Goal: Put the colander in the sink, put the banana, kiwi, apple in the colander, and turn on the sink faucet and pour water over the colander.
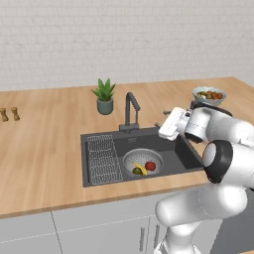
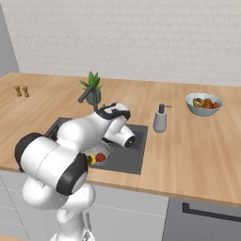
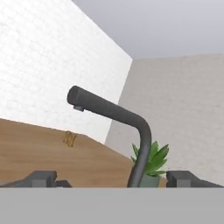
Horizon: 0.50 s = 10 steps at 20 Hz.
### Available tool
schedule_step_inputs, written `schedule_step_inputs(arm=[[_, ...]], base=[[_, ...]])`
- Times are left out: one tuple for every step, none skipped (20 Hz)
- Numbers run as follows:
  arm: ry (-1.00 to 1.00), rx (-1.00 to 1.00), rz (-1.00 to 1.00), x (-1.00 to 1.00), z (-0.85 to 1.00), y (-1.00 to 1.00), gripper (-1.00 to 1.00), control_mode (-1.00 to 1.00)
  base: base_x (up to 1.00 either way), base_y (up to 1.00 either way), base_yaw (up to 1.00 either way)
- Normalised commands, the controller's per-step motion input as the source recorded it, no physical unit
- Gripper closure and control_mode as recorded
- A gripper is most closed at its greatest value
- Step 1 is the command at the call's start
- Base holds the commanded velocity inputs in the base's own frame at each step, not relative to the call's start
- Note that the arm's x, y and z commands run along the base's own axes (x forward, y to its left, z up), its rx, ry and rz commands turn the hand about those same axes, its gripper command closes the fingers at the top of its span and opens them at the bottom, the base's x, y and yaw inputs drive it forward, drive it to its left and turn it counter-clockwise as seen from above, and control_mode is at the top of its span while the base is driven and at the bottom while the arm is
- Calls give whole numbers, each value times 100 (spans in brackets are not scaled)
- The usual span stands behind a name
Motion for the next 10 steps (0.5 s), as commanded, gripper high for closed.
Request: schedule_step_inputs(arm=[[26,0,0,41,0,0,-100,-100],[27,0,0,33,0,0,-100,-100],[34,0,0,32,0,0,-100,-100],[34,0,0,34,0,5,-100,-100],[32,0,0,34,0,3,-100,-100],[25,0,0,35,0,0,-100,-100],[19,0,0,36,-2,0,-100,-100],[13,0,0,31,-6,0,-100,-100],[11,0,-1,33,-11,0,-100,-100],[9,0,-4,35,-9,0,-100,-100]], base=[[0,0,0],[0,0,0],[0,0,0],[0,0,0],[0,0,0],[0,0,0],[0,0,0],[0,0,0],[0,0,0],[0,0,0]])
